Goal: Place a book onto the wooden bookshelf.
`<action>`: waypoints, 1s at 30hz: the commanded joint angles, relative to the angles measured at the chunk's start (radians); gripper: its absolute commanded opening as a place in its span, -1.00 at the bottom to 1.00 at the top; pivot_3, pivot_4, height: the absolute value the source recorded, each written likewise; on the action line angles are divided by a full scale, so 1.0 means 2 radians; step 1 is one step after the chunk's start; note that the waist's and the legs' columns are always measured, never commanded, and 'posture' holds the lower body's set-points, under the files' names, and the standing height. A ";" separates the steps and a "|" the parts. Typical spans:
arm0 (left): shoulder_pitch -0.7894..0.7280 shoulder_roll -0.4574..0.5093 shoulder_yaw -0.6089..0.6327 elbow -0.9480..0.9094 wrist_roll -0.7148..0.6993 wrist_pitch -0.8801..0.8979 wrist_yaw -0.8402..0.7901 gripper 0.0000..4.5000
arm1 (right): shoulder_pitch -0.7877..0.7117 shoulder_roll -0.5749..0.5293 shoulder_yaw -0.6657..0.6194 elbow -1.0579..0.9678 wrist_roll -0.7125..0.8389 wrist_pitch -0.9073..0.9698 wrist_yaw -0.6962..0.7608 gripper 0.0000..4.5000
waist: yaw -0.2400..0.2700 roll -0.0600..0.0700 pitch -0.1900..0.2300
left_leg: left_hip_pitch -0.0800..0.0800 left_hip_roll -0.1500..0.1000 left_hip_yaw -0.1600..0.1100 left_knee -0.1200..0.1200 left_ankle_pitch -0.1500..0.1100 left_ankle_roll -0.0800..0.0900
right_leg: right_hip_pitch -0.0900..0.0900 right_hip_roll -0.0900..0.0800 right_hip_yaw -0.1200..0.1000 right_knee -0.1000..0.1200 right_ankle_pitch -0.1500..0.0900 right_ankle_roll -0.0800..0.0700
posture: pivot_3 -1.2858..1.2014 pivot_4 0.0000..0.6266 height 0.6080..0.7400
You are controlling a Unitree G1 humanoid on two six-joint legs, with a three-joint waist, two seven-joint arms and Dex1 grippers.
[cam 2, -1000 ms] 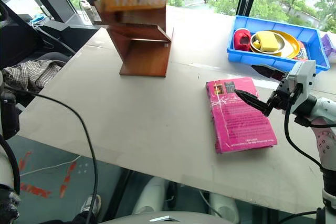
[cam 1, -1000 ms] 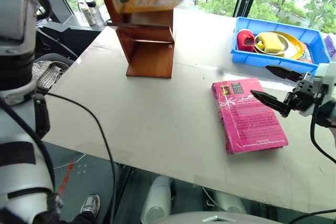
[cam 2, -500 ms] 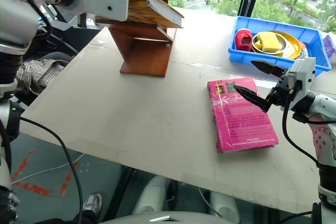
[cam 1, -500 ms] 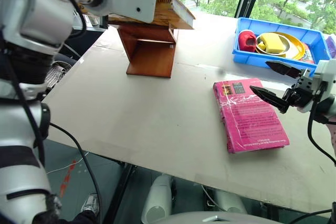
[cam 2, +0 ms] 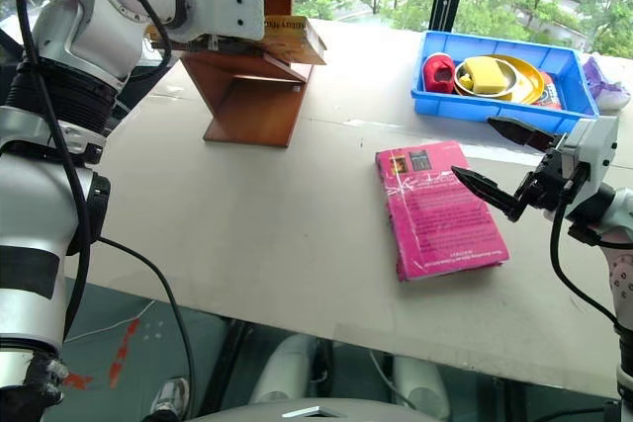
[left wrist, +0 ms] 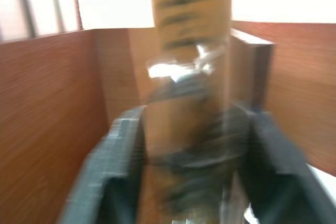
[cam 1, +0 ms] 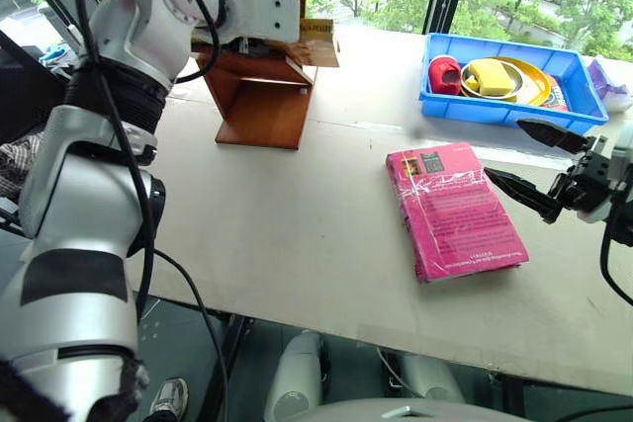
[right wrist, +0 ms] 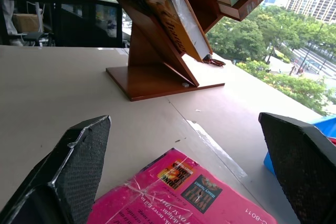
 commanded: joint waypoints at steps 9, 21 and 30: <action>0.220 0.120 0.252 -0.447 -0.284 0.390 -0.187 0.97 | 0.010 -0.011 -0.062 -0.046 0.062 0.020 -0.017 1.00 | 0.001 -0.002 0.001 | -0.002 0.000 0.000 0.000 0.001 -0.002 | -0.002 -0.001 0.002 -0.001 0.000 -0.001 | 0.03 -0.52 1.00; 0.420 -0.090 0.339 -0.611 -0.410 0.469 0.032 0.97 | -0.004 -0.021 -0.090 -0.068 0.124 0.052 -0.036 1.00 | 0.015 -0.002 0.001 | 0.000 -0.001 -0.002 0.002 0.000 0.000 | 0.002 -0.001 0.002 0.000 0.002 0.000 | 0.03 -0.52 1.00; 0.566 -0.132 0.329 -0.562 -0.441 0.374 0.063 0.97 | 0.174 -0.016 -0.192 -0.137 0.109 0.078 -0.049 1.00 | 0.016 -0.001 0.000 | 0.000 -0.001 -0.003 0.000 0.000 0.000 | 0.001 -0.001 0.003 -0.001 0.002 0.000 | 0.03 -0.52 1.00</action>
